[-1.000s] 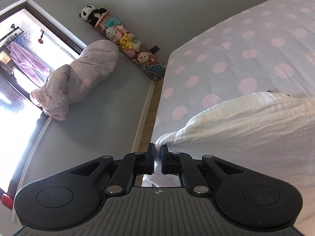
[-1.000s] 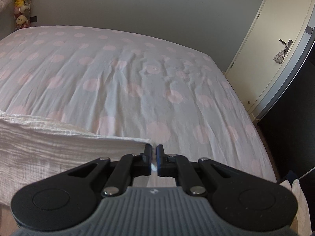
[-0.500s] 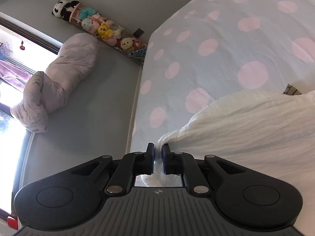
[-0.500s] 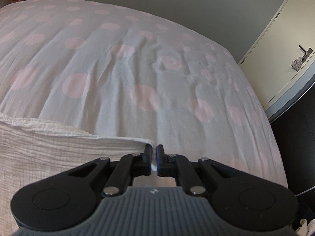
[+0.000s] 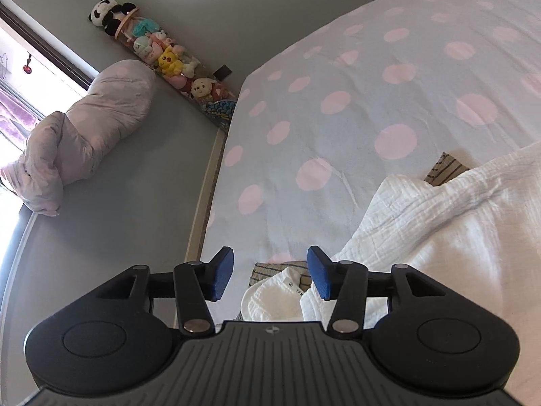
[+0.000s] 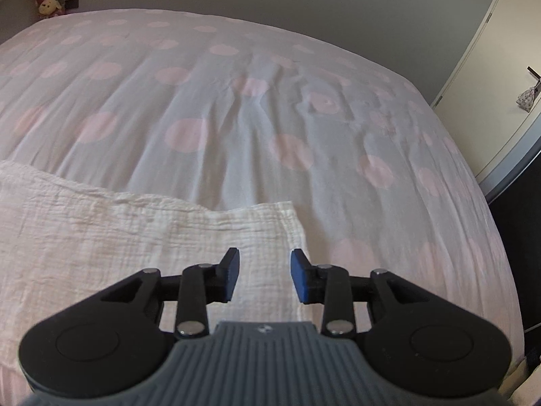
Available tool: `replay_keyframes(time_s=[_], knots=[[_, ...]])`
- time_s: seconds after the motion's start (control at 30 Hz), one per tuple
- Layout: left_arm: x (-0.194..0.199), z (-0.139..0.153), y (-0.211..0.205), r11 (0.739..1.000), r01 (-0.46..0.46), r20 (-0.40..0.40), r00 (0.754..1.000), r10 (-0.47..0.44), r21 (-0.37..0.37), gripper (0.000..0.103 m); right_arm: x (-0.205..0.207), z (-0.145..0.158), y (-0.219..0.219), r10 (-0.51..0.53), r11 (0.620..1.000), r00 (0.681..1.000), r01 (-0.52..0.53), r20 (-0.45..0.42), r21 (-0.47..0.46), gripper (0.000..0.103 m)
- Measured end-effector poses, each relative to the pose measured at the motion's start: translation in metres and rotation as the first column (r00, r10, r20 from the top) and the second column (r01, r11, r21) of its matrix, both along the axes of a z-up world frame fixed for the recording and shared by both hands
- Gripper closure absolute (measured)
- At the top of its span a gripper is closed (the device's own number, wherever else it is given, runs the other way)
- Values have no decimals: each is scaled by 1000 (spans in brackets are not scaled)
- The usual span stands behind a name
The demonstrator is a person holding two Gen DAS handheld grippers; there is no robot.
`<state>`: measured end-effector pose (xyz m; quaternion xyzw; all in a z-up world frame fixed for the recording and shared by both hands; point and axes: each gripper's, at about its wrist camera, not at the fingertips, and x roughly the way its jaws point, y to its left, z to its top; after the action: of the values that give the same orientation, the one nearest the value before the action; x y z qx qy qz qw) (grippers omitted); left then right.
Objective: Fold clothes
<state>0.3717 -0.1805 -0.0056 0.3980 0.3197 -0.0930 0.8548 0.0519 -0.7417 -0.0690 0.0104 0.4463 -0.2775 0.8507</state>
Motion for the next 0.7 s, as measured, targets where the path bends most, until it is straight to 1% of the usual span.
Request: replay_keyframes(time_s=[0.07, 0.2, 0.3, 0.4, 0.47, 0.57, 0.7], knots=[[-22, 8, 9, 1000, 18, -4, 1000, -18, 0, 53, -15, 3, 23, 31, 999, 999, -32, 21, 24, 63], [-68, 16, 31, 999, 52, -22, 998, -52, 2, 51, -52, 2, 79, 103, 993, 994, -106, 47, 59, 54], [-99, 13, 51, 998, 64, -43, 997, -64, -8, 51, -78, -5, 121, 175, 980, 983, -178, 48, 85, 54], [-125, 2, 69, 998, 69, -78, 995, -70, -12, 51, -101, -15, 157, 231, 964, 972, -235, 52, 122, 54], [-137, -10, 79, 998, 62, -104, 993, -63, -6, 51, -111, -22, 175, 234, 956, 970, -242, 65, 167, 53], [-153, -27, 93, 999, 43, -148, 988, -46, -20, 51, -118, -30, 197, 213, 937, 972, -232, 101, 262, 53], [-166, -48, 107, 999, 26, -195, 980, -30, -21, 51, -117, -38, 224, 188, 894, 971, -232, 149, 383, 53]])
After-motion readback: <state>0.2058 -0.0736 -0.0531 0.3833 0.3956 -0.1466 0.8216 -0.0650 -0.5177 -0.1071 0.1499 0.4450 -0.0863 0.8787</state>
